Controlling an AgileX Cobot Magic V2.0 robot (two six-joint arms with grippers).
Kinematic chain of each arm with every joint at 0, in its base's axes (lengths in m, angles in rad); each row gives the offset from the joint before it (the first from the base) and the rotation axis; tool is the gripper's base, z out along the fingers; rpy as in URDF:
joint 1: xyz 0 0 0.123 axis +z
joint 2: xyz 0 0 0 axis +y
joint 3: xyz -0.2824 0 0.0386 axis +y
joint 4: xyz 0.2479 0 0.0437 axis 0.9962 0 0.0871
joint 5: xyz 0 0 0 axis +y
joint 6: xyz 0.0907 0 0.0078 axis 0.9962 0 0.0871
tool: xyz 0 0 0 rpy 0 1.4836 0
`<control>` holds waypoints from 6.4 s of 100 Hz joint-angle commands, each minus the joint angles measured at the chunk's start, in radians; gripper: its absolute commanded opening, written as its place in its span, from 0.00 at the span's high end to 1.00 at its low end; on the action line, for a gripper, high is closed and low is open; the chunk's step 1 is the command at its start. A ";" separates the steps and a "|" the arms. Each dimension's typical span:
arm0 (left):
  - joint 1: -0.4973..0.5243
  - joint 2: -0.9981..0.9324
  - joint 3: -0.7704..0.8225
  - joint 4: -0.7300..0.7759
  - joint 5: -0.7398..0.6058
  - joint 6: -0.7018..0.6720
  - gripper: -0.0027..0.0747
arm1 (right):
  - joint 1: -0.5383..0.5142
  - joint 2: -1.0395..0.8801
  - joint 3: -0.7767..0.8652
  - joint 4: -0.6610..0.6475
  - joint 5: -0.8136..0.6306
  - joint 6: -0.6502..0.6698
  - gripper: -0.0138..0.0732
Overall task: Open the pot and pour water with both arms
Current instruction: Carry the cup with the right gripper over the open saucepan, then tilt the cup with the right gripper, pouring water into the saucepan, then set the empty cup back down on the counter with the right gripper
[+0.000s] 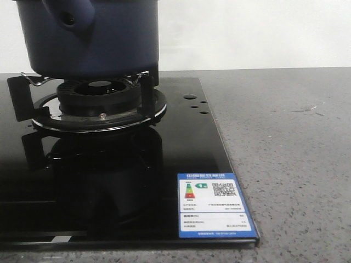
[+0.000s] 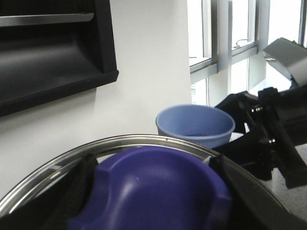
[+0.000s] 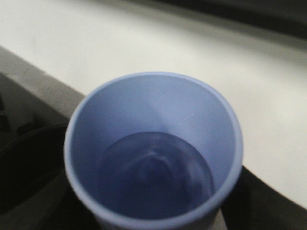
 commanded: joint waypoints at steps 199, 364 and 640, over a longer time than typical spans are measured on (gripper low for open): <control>-0.007 -0.122 -0.028 -0.068 -0.246 -0.029 0.64 | 0.105 0.215 -0.306 -0.263 0.127 -0.232 0.50; -0.036 -0.122 -0.028 -0.068 -0.234 -0.032 0.64 | 0.125 0.307 -0.306 -1.115 -0.104 -0.239 0.50; -0.205 0.121 0.007 -0.068 -0.185 0.003 0.64 | -0.453 -0.160 0.744 -0.384 -0.658 0.398 0.50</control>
